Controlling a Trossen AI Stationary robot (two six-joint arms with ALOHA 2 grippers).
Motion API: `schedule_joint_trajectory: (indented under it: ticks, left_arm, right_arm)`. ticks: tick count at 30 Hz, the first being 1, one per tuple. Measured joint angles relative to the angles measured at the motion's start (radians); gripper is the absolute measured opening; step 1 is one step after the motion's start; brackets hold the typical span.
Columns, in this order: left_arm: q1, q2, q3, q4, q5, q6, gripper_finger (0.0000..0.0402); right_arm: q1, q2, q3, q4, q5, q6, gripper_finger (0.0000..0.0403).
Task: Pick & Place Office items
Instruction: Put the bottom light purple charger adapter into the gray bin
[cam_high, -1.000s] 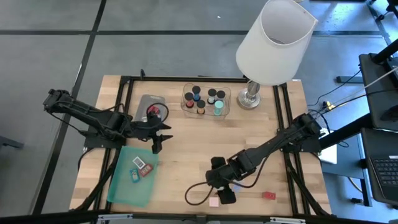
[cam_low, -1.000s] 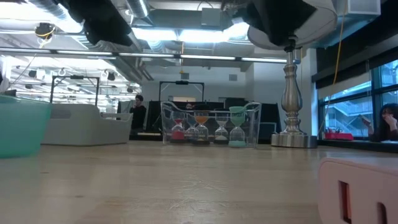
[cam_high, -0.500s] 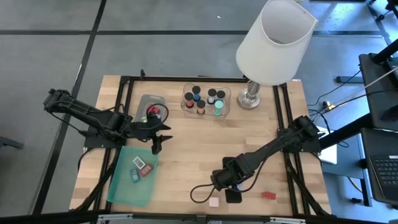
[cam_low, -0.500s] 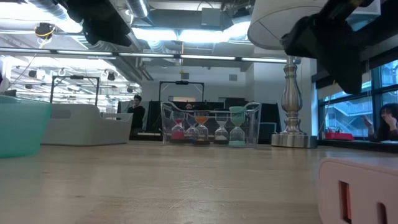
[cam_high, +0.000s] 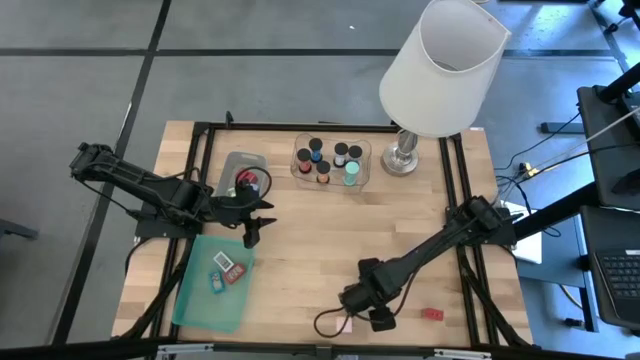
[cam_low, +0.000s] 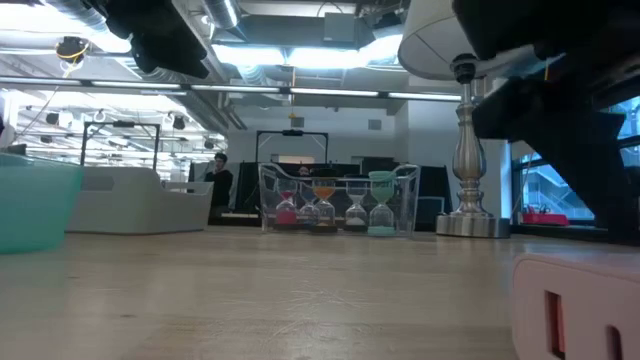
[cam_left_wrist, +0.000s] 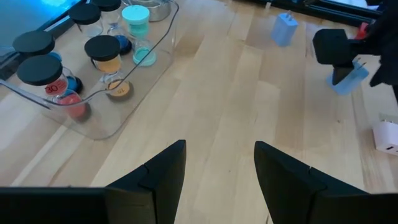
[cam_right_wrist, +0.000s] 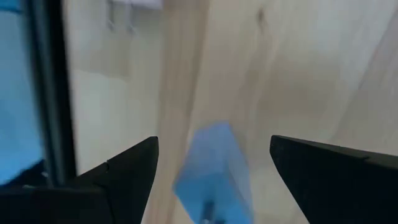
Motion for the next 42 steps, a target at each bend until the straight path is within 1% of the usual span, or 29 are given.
schedule_joint_trajectory:
  ticks: [7,12,18,25,31,33,35,37,42]
  left_arm:
    - [0.000,0.000,0.000,0.000,-0.002,0.016,0.0187]
    - [0.000,0.000,0.000,0.001,-0.002,0.019,0.0187]
    - [0.000,0.000,0.000,0.001,-0.002,0.045,0.0187]
    - [0.000,0.000,0.000,0.001,-0.002,0.067,0.0187]
    - [0.000,0.000,0.000,0.001,-0.002,0.071,0.0187]
    - [0.000,0.000,0.000,0.001,-0.001,0.071,0.0187]
    - [0.000,0.000,0.000,0.002,-0.002,0.071,0.0187]
    - [0.000,0.000,0.000,0.010,-0.002,0.070,0.0187]
    - [0.000,0.000,0.000,0.024,-0.001,0.045,0.0187]
  right_arm:
    - [0.022,0.028,0.000,-0.021,0.019,-0.048,0.0307]
    - [0.029,0.030,0.000,-0.030,0.043,-0.084,0.0279]
    - [0.028,0.031,0.000,-0.051,0.087,-0.138,0.0221]
    - [0.028,0.030,0.000,-0.059,0.087,-0.160,0.0123]
    - [0.028,0.030,0.000,-0.062,0.087,-0.144,0.0123]
    - [0.028,0.030,0.000,-0.062,0.101,-0.129,0.0123]
    - [0.028,0.028,0.007,-0.069,0.155,-0.124,0.0123]
    - [0.026,0.026,0.028,-0.070,0.236,-0.124,0.0123]
    - [0.002,0.016,0.148,-0.119,0.495,-0.129,0.0123]
